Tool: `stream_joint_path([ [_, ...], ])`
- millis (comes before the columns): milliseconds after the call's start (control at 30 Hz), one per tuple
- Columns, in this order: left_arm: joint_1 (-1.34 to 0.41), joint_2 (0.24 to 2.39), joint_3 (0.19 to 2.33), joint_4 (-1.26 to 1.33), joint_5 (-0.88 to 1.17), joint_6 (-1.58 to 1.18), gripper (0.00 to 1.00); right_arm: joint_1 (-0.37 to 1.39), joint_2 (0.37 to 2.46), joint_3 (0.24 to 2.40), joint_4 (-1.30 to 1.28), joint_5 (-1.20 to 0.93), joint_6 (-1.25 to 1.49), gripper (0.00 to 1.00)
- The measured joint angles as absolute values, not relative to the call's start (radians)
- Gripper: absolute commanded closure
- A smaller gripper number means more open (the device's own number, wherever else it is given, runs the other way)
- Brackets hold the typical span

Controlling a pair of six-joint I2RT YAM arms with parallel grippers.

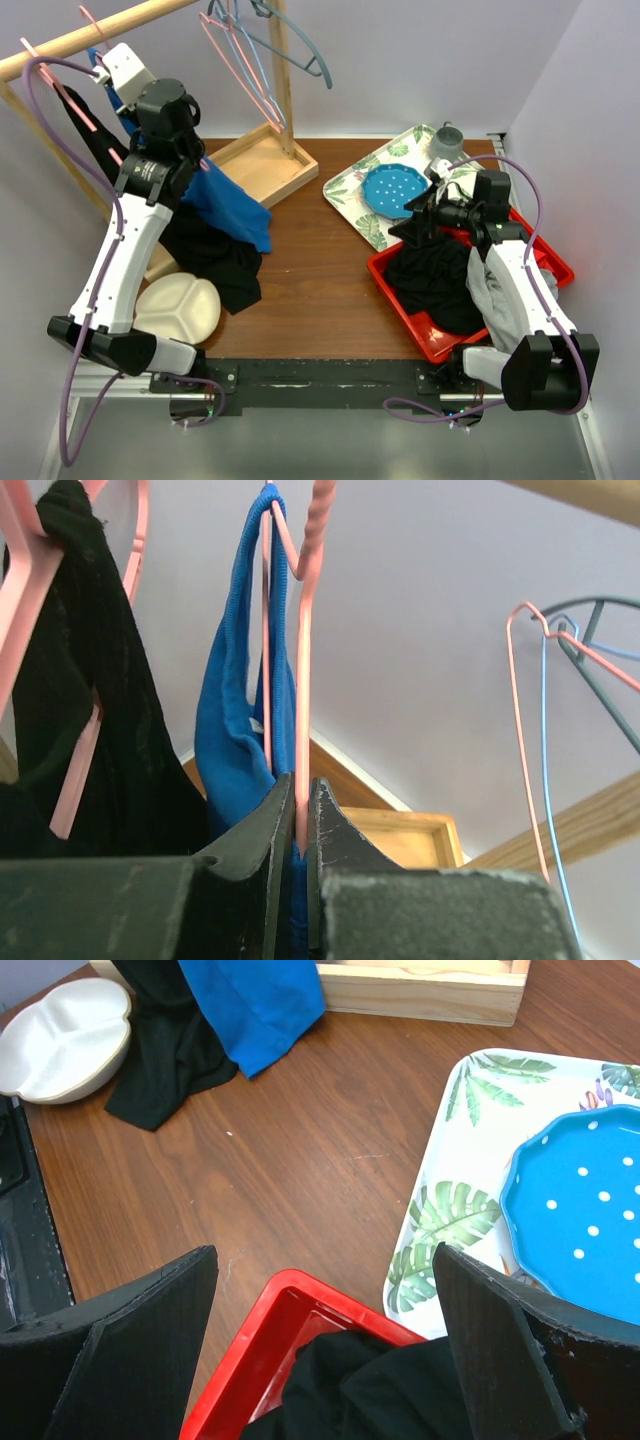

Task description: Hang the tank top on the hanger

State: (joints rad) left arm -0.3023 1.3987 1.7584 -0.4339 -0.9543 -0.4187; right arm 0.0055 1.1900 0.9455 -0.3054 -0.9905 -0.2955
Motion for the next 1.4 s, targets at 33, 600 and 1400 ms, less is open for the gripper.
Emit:
stream_joint_path([
  [33,-0.290,1.403,1.764,-0.435,-0.946,-0.426,1.00,0.006,1.190,0.945,-0.305,-0.991,-0.296,0.07],
  [600,-0.170,1.386,1.684,-0.488,-0.804,-0.562,0.80,-0.028,1.190,0.942,-0.305,-0.999,-0.296,0.07],
  [1400,-0.164,0.948,1.548,-0.496,-0.348,-0.528,0.10,-0.080,1.092,1.048,-0.465,-0.896,-0.366,0.01],
])
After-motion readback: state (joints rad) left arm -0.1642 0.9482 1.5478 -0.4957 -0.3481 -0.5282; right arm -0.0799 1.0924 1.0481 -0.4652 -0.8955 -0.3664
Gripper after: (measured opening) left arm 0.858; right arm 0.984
